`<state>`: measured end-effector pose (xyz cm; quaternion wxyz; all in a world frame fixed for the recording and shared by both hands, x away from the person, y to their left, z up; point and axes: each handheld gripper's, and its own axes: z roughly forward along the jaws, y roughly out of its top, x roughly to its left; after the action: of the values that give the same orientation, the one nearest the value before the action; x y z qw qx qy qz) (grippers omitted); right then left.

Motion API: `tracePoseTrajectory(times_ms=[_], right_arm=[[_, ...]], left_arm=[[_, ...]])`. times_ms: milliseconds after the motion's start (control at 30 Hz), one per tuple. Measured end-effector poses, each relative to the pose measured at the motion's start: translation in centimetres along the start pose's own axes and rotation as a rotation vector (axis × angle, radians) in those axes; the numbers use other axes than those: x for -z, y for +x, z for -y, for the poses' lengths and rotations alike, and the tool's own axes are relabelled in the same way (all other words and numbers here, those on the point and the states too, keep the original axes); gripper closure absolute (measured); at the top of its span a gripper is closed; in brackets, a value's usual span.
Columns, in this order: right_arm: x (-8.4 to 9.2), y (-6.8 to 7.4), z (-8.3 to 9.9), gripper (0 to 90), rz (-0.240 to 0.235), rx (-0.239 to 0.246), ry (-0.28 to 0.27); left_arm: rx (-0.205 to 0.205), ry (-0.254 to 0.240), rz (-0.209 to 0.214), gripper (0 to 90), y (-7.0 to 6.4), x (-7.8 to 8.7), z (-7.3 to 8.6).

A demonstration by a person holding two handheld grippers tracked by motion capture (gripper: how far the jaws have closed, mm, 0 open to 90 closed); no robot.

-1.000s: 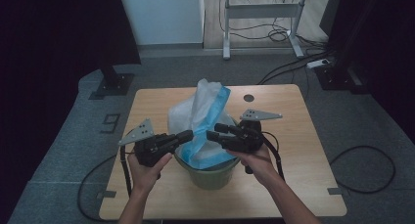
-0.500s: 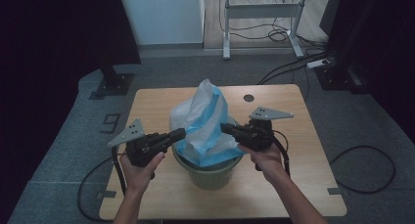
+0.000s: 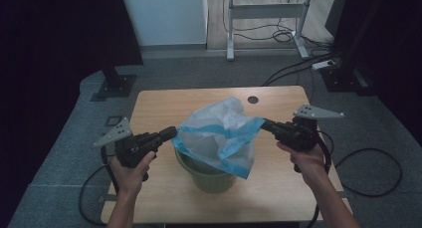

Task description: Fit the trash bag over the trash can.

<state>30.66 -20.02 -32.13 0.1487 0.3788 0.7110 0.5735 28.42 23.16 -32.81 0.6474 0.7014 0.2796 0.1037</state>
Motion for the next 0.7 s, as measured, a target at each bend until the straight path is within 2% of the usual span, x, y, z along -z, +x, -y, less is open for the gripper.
tracePoseTrajectory(times_ms=[133,233,267,333,433,500,600,700], right_arm=[[0.7,-1.2,0.4,89.4,0.016,-0.031,-0.005],[0.1,-1.0,0.9,89.4,0.012,-0.039,0.007],[-0.3,-0.8,1.0,89.4,0.009,-0.041,0.011],[-1.1,-0.2,1.0,89.4,0.01,-0.041,0.017],[-2.3,0.6,0.7,89.4,0.02,-0.04,0.029],[-3.3,1.2,0.4,89.4,0.021,-0.039,0.037],[-3.6,1.5,0.2,89.4,0.016,-0.041,0.037],[-3.8,1.6,0.0,89.4,0.009,-0.046,0.032]], left_arm=[[0.019,0.003,-0.006,90.0,0.4,-0.2,0.4],[0.015,0.017,0.012,90.0,0.1,-0.9,1.0],[0.014,0.029,0.008,83.8,-0.1,-1.1,1.2],[-0.005,0.058,-0.028,66.8,-0.8,-1.5,1.5],[-0.035,0.079,-0.062,44.3,-2.0,-1.7,1.8],[-0.077,0.114,-0.109,31.5,-2.9,-1.8,1.9],[-0.121,0.16,-0.183,28.9,-3.3,-2.0,2.0],[-0.115,0.185,-0.218,26.0,-2.8,-2.1,2.2]])
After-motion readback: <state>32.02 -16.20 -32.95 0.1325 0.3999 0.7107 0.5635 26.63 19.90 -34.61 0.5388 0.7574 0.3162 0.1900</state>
